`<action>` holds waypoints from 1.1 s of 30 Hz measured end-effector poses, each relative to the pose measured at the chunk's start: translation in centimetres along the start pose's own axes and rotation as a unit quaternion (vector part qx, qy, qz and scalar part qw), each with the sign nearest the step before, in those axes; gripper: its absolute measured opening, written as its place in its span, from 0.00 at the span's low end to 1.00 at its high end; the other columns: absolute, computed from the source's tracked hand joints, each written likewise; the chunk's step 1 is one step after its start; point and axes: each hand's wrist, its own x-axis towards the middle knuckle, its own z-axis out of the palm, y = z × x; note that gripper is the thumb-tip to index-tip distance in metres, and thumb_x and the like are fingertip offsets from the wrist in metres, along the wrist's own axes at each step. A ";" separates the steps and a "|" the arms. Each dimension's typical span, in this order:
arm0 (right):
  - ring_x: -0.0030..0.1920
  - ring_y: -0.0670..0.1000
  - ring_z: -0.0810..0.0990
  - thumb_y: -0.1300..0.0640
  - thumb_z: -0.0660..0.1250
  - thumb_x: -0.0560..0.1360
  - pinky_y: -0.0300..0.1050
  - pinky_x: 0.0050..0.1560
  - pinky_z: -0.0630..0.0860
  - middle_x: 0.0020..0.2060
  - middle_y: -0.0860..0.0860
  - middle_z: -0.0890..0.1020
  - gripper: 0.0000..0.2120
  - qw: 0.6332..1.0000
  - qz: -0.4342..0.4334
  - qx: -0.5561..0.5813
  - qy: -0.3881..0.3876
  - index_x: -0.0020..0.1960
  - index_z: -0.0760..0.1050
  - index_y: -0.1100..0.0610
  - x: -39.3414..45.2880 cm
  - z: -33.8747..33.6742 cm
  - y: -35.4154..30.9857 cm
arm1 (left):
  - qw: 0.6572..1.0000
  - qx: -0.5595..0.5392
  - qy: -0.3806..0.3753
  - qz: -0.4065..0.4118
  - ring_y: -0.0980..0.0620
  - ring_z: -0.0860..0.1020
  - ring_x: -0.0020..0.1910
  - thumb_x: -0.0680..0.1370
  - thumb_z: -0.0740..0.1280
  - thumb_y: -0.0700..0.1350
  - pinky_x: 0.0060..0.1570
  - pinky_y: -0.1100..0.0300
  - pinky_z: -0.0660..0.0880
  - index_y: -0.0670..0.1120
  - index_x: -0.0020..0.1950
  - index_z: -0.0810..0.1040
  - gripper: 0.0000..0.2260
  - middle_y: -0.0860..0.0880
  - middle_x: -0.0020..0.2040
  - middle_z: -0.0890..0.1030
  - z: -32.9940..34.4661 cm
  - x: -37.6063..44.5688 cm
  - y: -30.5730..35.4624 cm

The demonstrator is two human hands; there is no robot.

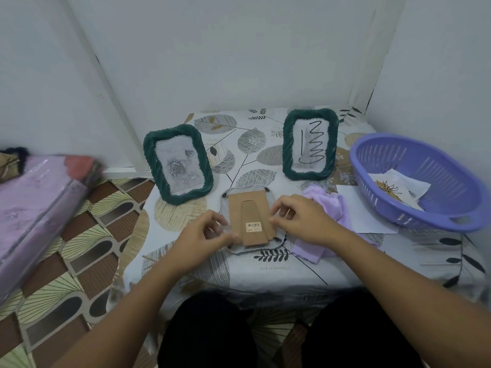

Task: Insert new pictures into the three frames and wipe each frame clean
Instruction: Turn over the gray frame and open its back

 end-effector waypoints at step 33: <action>0.55 0.46 0.77 0.42 0.83 0.64 0.35 0.56 0.71 0.56 0.51 0.77 0.14 0.986 0.040 0.079 -0.140 0.47 0.84 0.40 -2.3 -1.1 0.3 | 0.995 0.030 -0.096 -0.017 0.55 0.73 0.48 0.65 0.83 0.52 0.46 0.68 0.71 0.55 0.44 0.88 0.10 0.48 0.51 0.72 -0.5 -0.4 1.0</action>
